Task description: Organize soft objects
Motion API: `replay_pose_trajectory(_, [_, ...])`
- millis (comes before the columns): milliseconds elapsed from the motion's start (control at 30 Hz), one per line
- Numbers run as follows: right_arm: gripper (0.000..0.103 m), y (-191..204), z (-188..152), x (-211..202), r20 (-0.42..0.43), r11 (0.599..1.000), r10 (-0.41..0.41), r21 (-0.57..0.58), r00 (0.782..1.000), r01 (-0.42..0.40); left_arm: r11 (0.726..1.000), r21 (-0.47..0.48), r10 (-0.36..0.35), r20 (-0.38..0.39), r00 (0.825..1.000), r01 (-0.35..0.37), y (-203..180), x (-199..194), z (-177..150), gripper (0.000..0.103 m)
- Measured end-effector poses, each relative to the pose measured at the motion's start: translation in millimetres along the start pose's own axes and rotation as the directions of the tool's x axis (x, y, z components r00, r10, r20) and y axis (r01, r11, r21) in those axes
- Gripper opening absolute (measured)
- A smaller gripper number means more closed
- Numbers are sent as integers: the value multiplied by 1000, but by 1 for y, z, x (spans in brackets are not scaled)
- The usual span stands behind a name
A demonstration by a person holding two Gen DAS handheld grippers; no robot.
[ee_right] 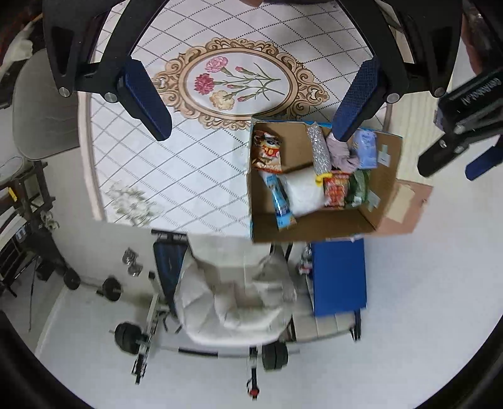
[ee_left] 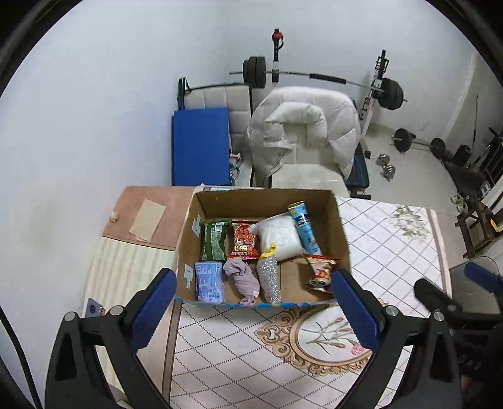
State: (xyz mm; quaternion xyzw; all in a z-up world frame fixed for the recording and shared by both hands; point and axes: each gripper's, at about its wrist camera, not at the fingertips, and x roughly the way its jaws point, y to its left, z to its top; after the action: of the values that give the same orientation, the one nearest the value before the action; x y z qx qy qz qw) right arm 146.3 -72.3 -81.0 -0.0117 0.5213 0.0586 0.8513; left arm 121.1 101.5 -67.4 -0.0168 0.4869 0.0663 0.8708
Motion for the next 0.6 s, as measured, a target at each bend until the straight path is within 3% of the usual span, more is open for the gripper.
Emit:
replay_pose_trajectory(300, [103,-2,-16,-96,140,1000,-9,-7,990,10,999,-3,-47,63,997,47,-3,-66,-11,101])
replay_pose_trajectory(600, [103,0,-27,-146,209,1000,-10,-15,978,14,998,-20,-57,112,992,60,2,-108,-19,101])
